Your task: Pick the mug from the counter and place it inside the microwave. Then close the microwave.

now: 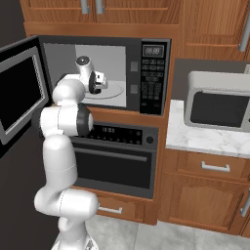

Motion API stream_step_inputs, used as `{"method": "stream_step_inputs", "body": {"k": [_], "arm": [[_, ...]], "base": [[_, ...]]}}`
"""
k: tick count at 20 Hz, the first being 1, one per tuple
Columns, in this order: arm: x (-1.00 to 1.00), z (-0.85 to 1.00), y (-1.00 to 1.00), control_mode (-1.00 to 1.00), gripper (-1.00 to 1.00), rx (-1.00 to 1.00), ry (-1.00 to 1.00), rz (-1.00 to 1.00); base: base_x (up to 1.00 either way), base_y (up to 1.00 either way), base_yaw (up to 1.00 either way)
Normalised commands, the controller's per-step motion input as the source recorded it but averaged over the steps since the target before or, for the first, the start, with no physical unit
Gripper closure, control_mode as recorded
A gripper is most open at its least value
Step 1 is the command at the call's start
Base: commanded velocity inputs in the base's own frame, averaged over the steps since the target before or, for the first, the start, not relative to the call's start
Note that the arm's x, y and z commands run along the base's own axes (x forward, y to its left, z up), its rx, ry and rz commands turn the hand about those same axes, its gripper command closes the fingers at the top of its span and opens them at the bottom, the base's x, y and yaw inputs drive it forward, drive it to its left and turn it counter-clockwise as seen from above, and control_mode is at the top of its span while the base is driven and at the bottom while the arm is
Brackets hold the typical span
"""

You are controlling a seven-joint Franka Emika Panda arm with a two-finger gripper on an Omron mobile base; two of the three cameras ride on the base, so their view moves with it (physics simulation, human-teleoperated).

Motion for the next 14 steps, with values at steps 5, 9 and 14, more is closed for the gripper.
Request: {"method": "stream_step_inputs", "body": {"k": [5,9,14], "arm": [[0.00,0.00,0.00,-1.00,-1.00,0.00,0.00,0.00],[-0.06,0.00,0.00,-1.00,-1.00,0.00,0.00,0.00],[-0.75,0.00,-0.03,-1.00,-1.00,0.00,0.00,0.00]], "base": [[0.00,0.00,0.00],[0.00,0.00,0.00],[0.00,0.00,0.00]]}}
